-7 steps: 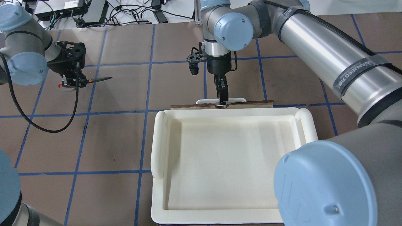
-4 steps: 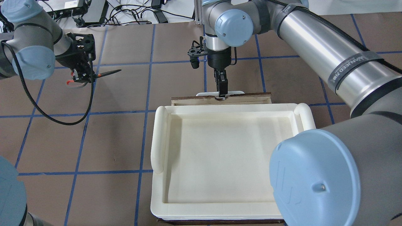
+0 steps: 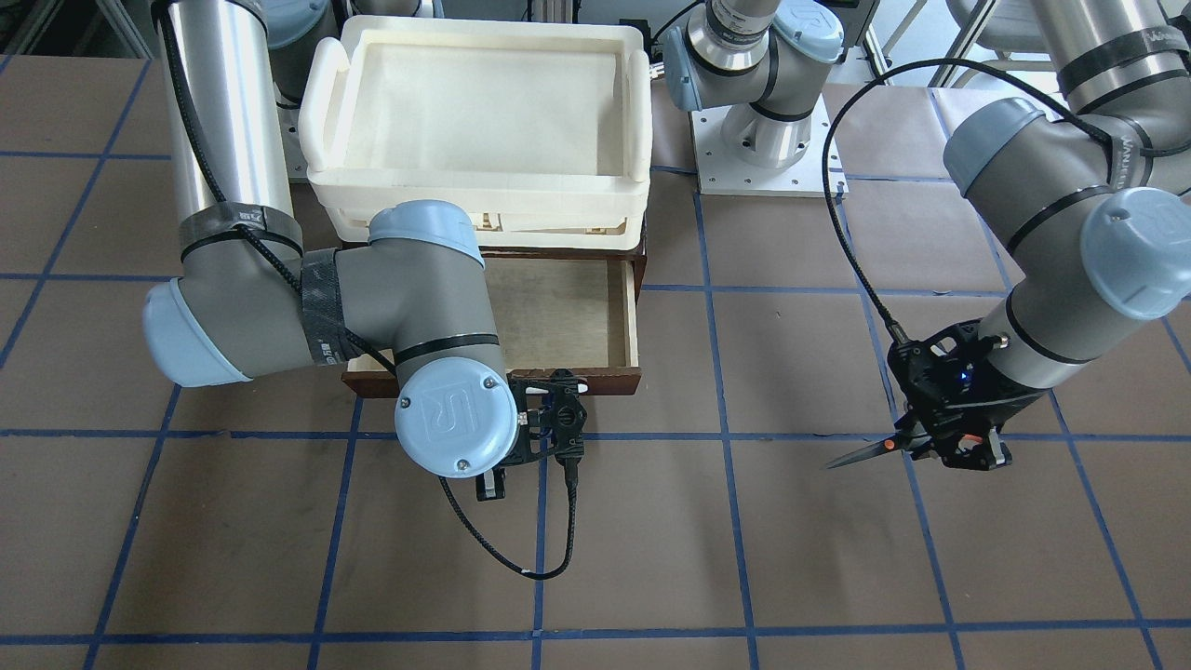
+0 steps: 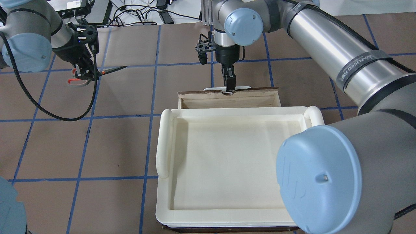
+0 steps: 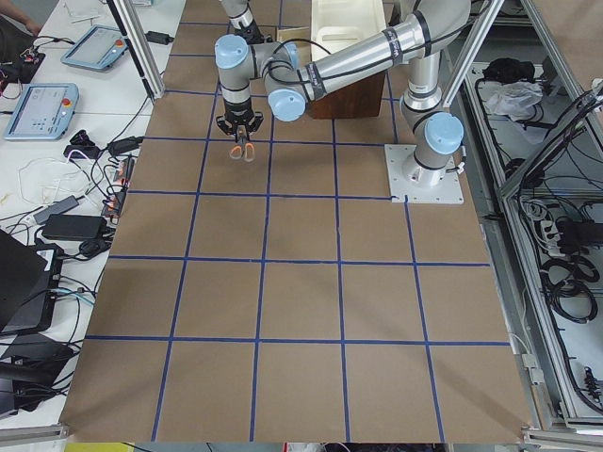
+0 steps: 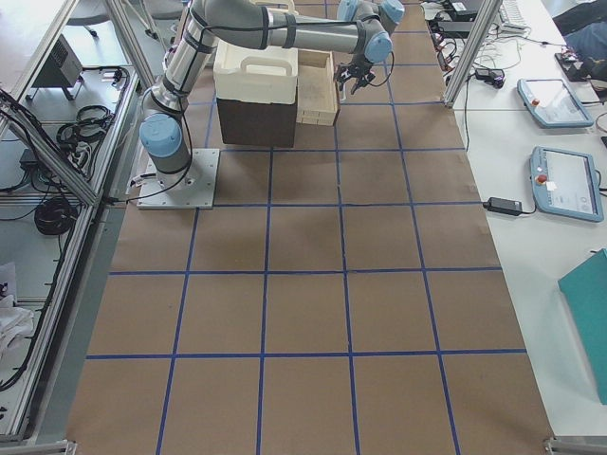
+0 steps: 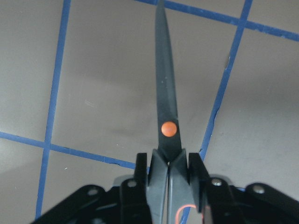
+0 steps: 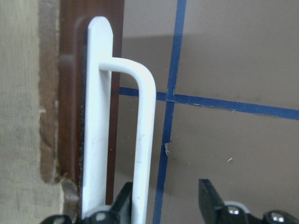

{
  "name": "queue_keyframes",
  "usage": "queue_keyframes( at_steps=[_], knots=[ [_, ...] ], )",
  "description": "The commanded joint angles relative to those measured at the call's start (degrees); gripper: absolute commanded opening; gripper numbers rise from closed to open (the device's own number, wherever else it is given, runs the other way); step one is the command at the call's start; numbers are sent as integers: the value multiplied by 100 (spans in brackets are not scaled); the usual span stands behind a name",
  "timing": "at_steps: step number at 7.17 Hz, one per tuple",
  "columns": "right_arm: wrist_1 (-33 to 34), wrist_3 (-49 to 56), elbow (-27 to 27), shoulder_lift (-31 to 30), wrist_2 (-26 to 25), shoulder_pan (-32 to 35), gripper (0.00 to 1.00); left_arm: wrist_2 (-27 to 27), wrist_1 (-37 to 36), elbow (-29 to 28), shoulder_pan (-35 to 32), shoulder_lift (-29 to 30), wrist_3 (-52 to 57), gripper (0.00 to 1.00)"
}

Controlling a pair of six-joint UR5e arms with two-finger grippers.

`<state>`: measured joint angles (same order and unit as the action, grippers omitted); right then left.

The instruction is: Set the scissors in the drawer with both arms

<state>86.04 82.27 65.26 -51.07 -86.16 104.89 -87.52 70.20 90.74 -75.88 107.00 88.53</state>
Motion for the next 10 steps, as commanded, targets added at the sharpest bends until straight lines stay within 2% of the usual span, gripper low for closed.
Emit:
queue_keyframes(
  at_steps=[1,5,6,7,8,9,10],
  knots=[
    [246,8,-66,45,-41,-4,54,279,239,-83,-23,-57,-538,0],
    [369,17,-84,89,-67,-4,53,236,442,-153,-664,-207,-1382,0],
    [456,8,-84,89,-67,-4,59,183,450,-179,-682,-215,-1382,0],
    [449,-18,-84,45,-76,-4,70,87,564,-240,-760,-232,-1409,0],
    [449,-35,-93,-25,-68,-13,76,60,739,-363,-935,-259,-1452,0],
    [449,-53,-93,-113,-67,-30,85,-132,775,-442,-1172,-250,-1810,0],
    [449,-79,-93,-322,-94,-100,100,-142,784,-469,-1322,-250,-1987,0]
  ],
)
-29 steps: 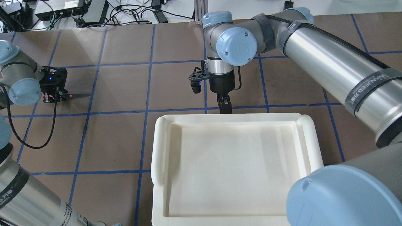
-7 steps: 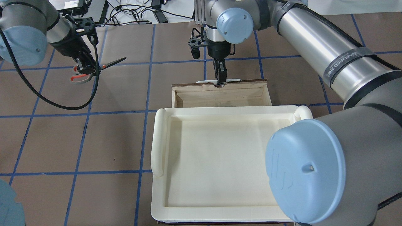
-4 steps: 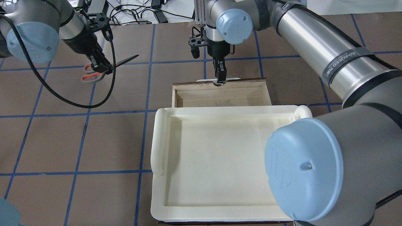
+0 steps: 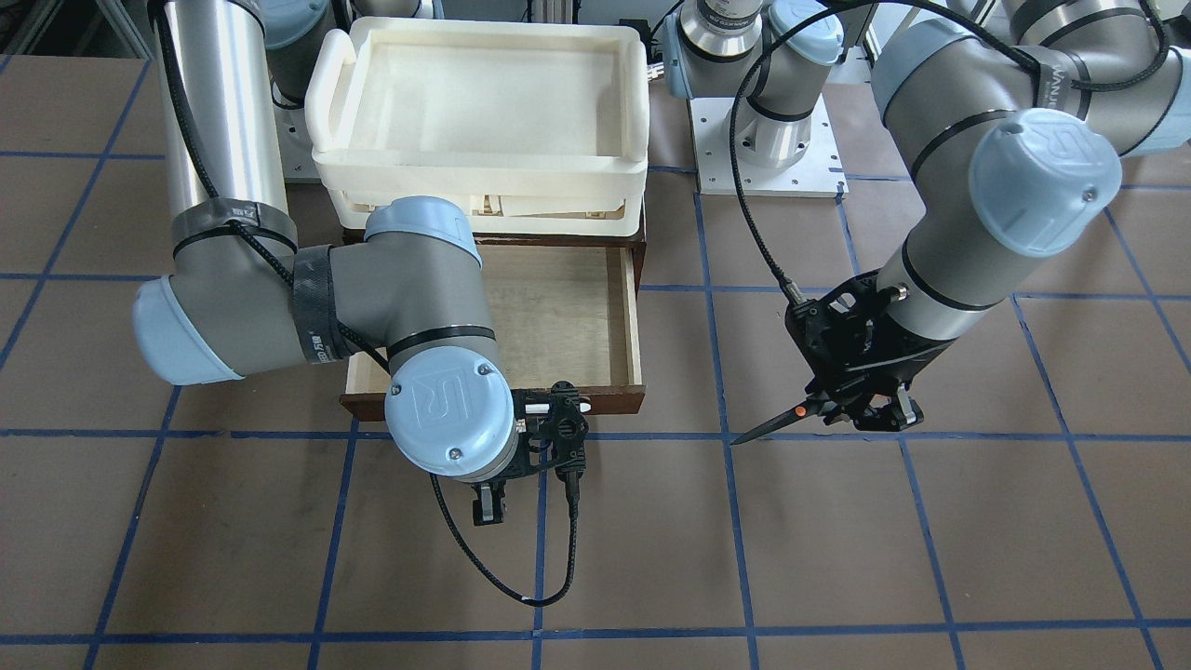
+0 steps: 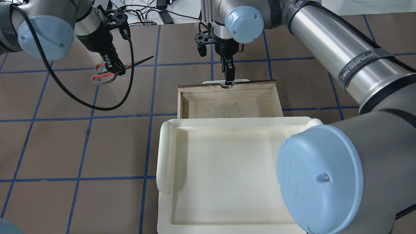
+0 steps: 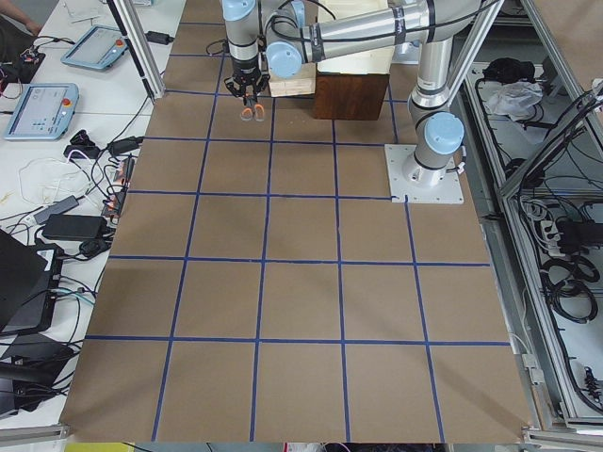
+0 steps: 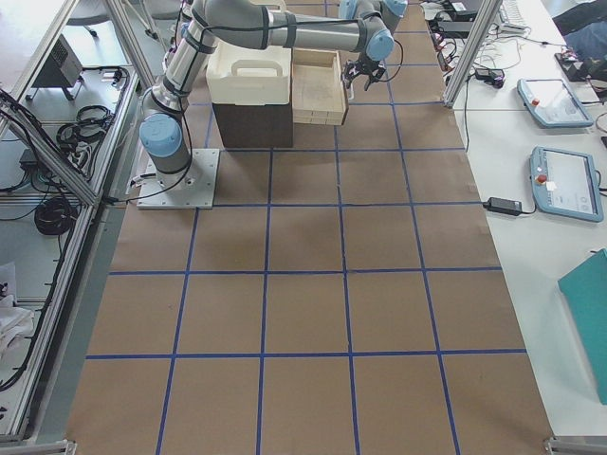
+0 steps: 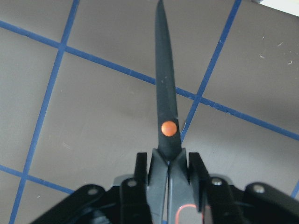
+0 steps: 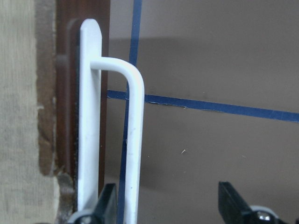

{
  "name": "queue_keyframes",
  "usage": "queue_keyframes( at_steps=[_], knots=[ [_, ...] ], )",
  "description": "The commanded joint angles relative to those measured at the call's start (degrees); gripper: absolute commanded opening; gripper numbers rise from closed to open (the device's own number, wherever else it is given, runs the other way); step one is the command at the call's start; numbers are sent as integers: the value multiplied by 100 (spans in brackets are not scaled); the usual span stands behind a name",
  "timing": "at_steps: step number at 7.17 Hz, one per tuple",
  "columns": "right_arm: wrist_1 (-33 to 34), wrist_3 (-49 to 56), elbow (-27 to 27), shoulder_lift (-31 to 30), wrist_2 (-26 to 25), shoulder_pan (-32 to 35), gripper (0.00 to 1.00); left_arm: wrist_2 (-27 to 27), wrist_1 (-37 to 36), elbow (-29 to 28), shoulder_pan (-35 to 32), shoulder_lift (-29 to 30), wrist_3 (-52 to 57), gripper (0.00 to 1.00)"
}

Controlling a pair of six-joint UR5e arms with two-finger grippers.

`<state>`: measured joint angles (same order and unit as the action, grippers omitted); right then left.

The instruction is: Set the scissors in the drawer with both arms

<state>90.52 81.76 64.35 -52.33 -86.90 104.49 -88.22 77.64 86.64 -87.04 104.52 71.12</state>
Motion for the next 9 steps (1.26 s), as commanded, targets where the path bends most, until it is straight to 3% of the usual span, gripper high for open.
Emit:
queue_keyframes(
  at_steps=[1,3,5,7,9],
  knots=[
    [-34,-29,-1,-503,-46,-208,100,-64,40,-77,-243,-2,-274,0],
    [-122,-168,139,-1179,-11,-629,100,-55,180,-85,-775,-19,-642,0],
    [-131,-901,925,-2083,33,-1103,100,-28,207,-95,-1644,33,-1402,0],
    [-113,-3015,1849,-3077,51,-1395,100,15,129,-103,-2350,112,-1382,0],
    [-148,-5422,1967,-3431,7,-1396,100,471,76,-112,-2483,130,-1329,0]
  ],
)
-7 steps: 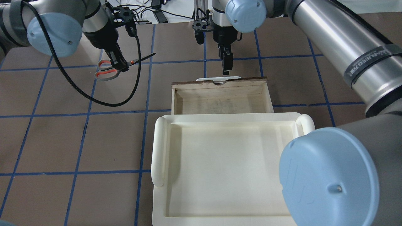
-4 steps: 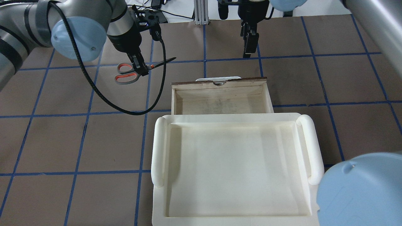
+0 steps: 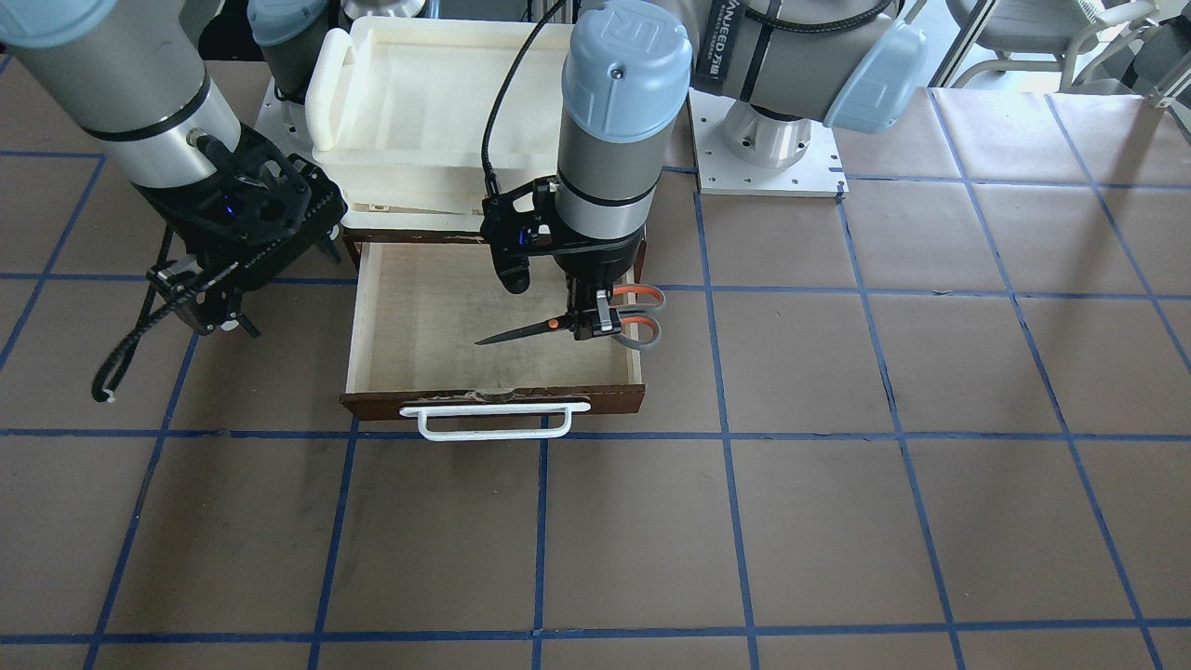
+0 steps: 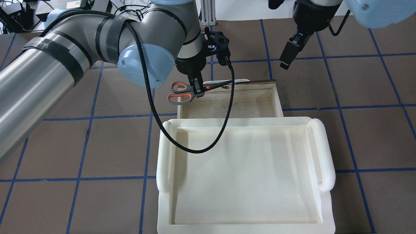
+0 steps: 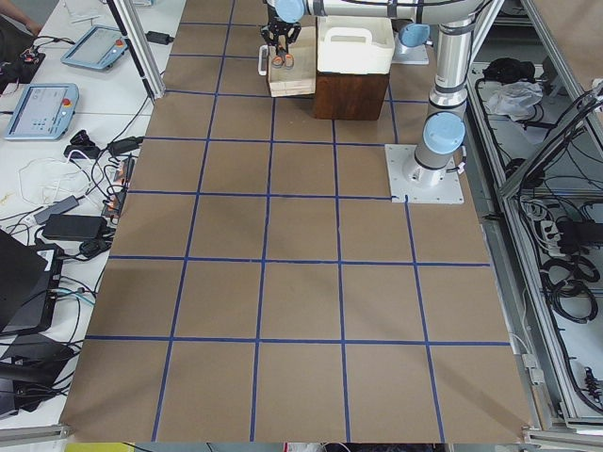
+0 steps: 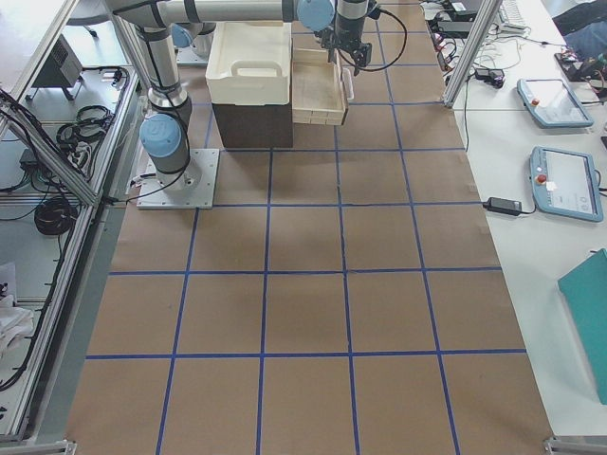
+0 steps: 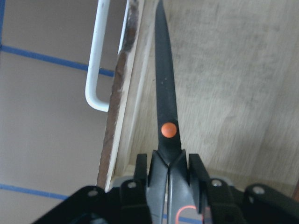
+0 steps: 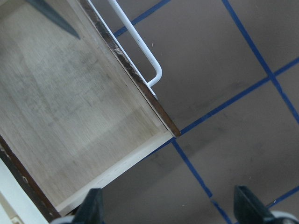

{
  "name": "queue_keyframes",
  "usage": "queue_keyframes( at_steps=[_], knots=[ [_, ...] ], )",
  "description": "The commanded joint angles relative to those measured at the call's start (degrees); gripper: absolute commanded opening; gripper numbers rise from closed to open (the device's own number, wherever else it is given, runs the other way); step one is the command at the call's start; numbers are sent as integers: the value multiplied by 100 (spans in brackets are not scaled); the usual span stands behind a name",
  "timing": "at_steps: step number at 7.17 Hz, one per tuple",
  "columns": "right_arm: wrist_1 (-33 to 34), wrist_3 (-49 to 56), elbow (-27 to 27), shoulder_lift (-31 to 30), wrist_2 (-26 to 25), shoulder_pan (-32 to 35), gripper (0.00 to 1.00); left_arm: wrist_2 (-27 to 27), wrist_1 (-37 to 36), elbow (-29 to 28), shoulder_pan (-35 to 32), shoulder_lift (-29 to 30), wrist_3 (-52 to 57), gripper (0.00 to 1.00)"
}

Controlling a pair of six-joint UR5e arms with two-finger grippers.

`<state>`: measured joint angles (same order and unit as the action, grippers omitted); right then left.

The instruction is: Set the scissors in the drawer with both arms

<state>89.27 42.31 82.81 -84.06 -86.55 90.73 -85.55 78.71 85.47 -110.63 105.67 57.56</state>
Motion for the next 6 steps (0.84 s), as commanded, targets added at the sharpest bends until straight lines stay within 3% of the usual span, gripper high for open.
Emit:
queue_keyframes(
  at_steps=[1,3,6],
  knots=[
    [-136,-2559,130,-303,-90,-29,100,231,-92,-4,-125,58,393,0],
    [-759,-3550,139,-435,-99,-29,100,231,-102,58,-125,181,361,0],
    [-902,-3782,227,-619,-73,-20,100,196,-277,58,-397,444,257,0]
  ],
)
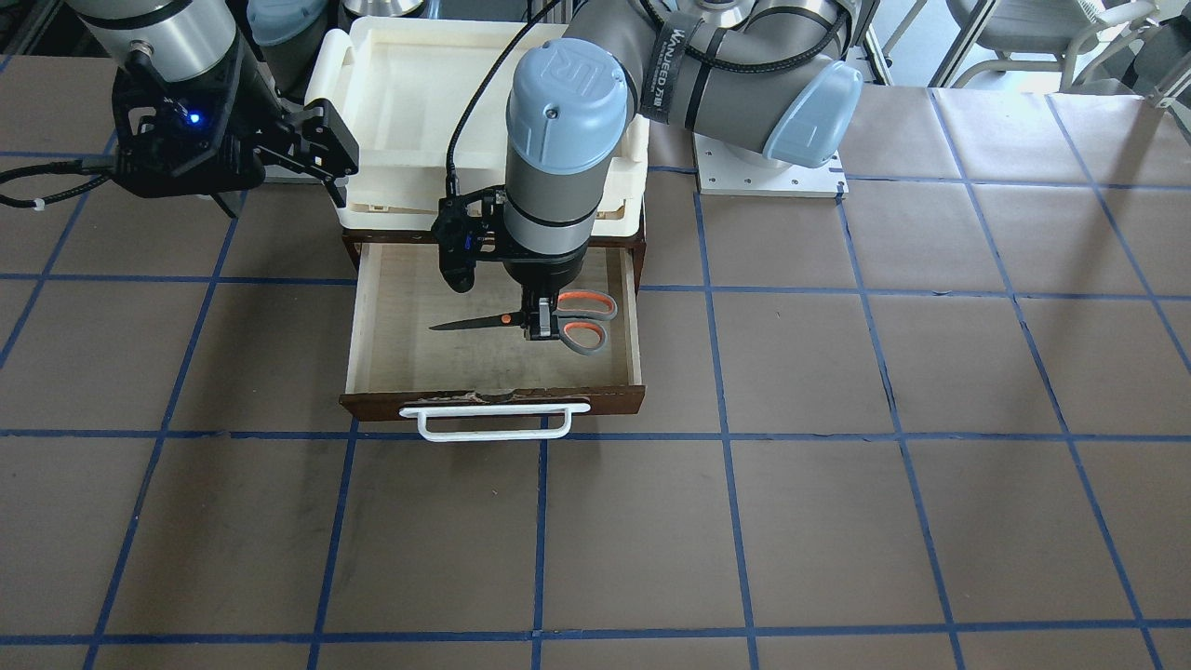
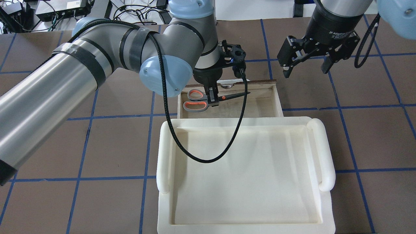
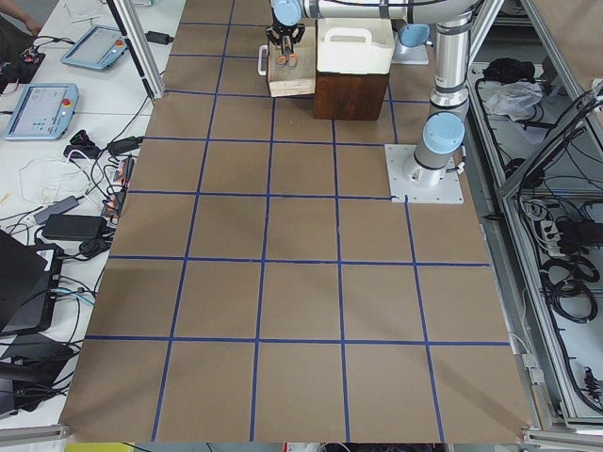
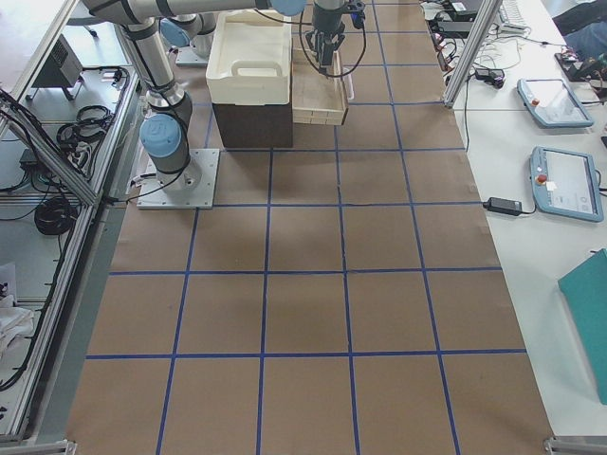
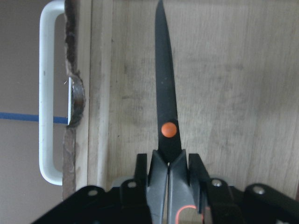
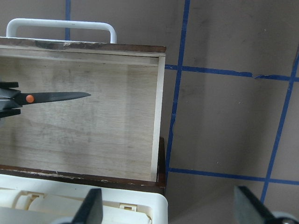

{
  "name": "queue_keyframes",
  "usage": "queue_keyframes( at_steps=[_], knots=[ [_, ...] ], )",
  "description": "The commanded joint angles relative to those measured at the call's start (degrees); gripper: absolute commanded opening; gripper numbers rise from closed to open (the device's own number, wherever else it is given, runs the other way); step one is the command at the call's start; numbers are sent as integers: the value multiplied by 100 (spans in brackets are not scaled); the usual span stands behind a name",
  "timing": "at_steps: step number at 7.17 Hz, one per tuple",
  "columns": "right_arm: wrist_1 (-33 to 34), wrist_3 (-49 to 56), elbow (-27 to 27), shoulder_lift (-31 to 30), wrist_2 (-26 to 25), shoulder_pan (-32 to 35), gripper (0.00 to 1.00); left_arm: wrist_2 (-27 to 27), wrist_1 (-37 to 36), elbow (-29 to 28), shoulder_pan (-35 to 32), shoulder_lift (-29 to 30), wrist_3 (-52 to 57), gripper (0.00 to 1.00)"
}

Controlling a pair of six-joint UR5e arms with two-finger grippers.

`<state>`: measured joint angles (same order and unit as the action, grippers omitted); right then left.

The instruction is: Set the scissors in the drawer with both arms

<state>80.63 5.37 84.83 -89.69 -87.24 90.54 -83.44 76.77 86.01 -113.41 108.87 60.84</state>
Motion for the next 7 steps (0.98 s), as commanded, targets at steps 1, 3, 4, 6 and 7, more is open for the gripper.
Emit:
queue_keyframes(
  at_steps=[1,3,4,6,7],
  knots=[
    [5,-89,24,-74,-21,8,100,-23,-118,13,-198,169,-63,0],
    [23,-62,24,-118,-30,8,100,-32,-136,91,-217,213,-28,0],
    [40,-62,24,-127,-30,8,100,-32,-162,109,-217,309,-54,0],
    [23,-80,24,-127,-39,17,100,-41,-451,135,-269,433,-63,0],
    [40,-80,24,-127,-39,8,100,-41,-452,197,-287,450,-63,0]
  ],
)
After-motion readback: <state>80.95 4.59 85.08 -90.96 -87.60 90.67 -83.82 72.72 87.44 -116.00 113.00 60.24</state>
